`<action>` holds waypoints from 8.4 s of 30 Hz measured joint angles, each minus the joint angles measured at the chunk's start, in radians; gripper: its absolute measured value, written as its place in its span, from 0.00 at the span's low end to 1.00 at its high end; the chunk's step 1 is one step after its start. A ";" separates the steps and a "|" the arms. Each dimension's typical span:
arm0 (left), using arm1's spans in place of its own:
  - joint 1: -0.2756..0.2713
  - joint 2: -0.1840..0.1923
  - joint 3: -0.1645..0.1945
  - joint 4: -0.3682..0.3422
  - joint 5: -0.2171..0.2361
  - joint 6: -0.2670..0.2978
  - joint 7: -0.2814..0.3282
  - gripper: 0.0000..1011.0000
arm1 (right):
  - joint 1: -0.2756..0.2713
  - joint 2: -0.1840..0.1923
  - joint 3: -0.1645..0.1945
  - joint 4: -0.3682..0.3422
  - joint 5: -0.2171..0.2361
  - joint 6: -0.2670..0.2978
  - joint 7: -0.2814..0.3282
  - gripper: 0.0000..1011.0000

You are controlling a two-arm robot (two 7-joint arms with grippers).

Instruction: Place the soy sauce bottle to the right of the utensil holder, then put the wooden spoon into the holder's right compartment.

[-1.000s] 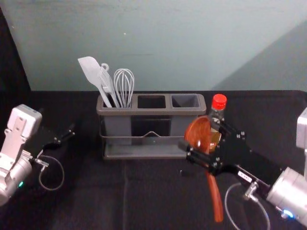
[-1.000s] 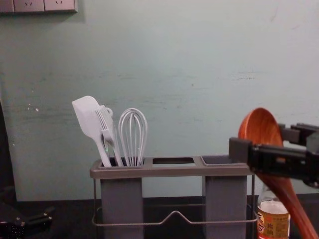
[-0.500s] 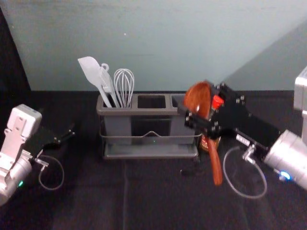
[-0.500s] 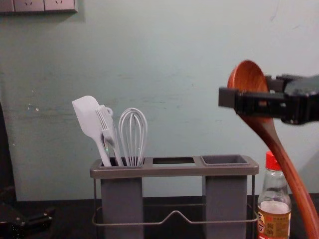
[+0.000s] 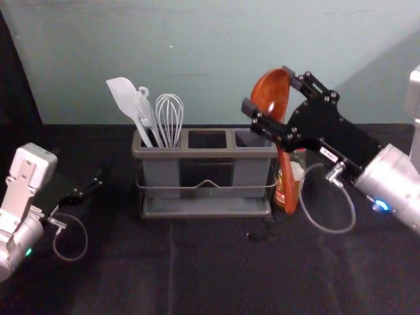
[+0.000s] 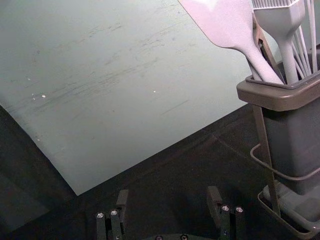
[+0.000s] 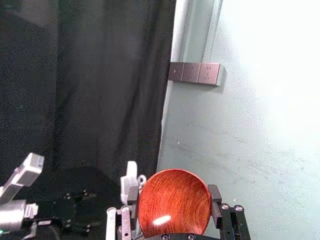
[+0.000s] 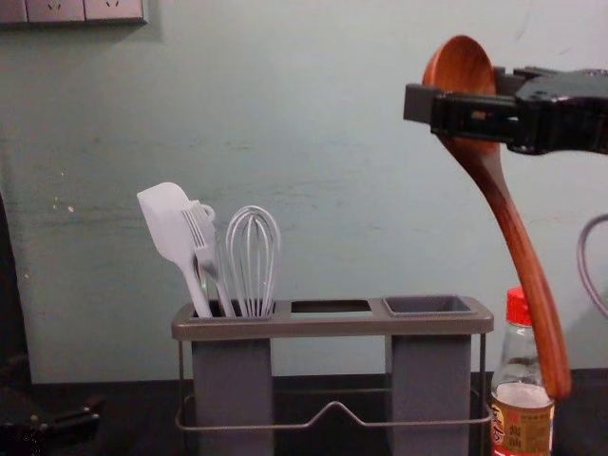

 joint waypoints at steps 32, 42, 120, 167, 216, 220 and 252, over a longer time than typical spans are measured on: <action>0.000 0.000 0.000 0.000 0.000 0.000 0.000 1.00 | 0.243 -0.046 -0.124 0.295 -0.008 -0.252 -0.047 0.83; 0.000 0.000 0.000 0.000 0.000 0.000 0.000 1.00 | 0.266 -0.058 -0.141 0.386 0.010 -0.430 -0.052 0.83; 0.000 0.000 0.000 0.000 0.000 0.000 0.000 1.00 | 0.297 -0.192 -0.117 0.853 -0.087 -0.795 -0.064 0.91; 0.000 0.000 0.000 0.000 0.000 0.000 0.000 1.00 | 0.099 -0.041 0.109 0.510 -0.191 -0.429 -0.235 0.99; 0.000 0.000 0.000 0.000 0.000 0.000 0.000 1.00 | 0.124 -0.028 0.047 0.605 -0.277 -0.179 -0.306 0.99; 0.000 0.000 0.000 0.000 0.000 0.000 0.000 1.00 | 0.123 -0.028 0.047 0.605 -0.277 -0.179 -0.306 0.99; 0.000 0.000 0.000 0.000 0.000 0.000 0.000 1.00 | 0.122 -0.028 0.049 0.604 -0.276 -0.177 -0.305 0.99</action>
